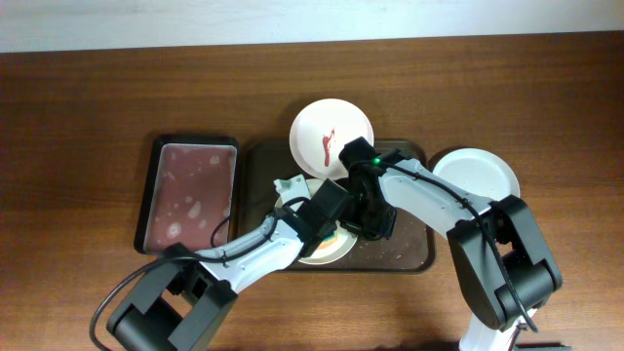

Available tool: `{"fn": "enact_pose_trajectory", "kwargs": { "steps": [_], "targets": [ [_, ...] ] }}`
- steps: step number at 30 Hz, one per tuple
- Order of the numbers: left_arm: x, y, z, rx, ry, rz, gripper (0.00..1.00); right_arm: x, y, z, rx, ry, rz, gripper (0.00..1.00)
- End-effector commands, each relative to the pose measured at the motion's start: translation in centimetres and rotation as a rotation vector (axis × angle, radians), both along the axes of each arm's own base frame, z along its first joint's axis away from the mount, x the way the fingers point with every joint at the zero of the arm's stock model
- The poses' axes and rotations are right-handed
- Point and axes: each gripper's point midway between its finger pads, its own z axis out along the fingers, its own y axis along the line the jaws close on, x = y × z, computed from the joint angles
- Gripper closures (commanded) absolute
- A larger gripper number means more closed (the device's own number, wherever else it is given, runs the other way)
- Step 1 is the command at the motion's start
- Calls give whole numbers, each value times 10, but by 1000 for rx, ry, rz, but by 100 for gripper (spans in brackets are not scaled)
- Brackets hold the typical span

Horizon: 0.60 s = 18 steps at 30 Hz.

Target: Clean dirty plates on tray and stack at the side

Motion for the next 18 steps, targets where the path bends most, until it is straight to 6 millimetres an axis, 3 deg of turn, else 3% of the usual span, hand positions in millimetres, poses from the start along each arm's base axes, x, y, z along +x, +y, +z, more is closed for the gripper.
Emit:
{"fn": "enact_pose_trajectory", "kwargs": {
  "steps": [1, 2, 3, 4, 7, 9, 10, 11, 13, 16, 18],
  "targets": [
    [-2, 76, -30, 225, 35, 133, 100, -6, -12, -8, -57, 27, 5, 91],
    [6, 81, -20, 245, 5, 122, 100, -6, -12, -8, -56, 27, 5, 91],
    [17, 83, 7, 267, -71, 86, 100, -6, -12, -8, -56, 27, 4, 91],
    [18, 78, 16, 234, -84, 79, 100, -6, -12, -8, -57, 27, 4, 91],
    [11, 39, 56, -8, -89, -45, 100, -6, -12, -8, -56, 27, 5, 81],
    [12, 36, 73, -46, -128, -46, 100, -6, -12, -8, -56, 27, 8, 81],
    [9, 32, 69, -60, -107, -67, 100, -6, -12, -8, -56, 27, 8, 78],
    [4, 23, 65, -85, -73, -124, 100, -7, -13, -8, -57, 29, 8, 63],
    [-6, 11, 58, -109, -23, -231, 100, -6, -12, -8, -48, 19, 50, 46],
    [-10, 13, 55, -90, -6, -254, 100, 4, -7, -2, -6, -33, 199, 43],
    [-12, 15, 54, -78, 3, -267, 100, 25, -8, 3, -13, -113, 242, 49]
  ]
}}
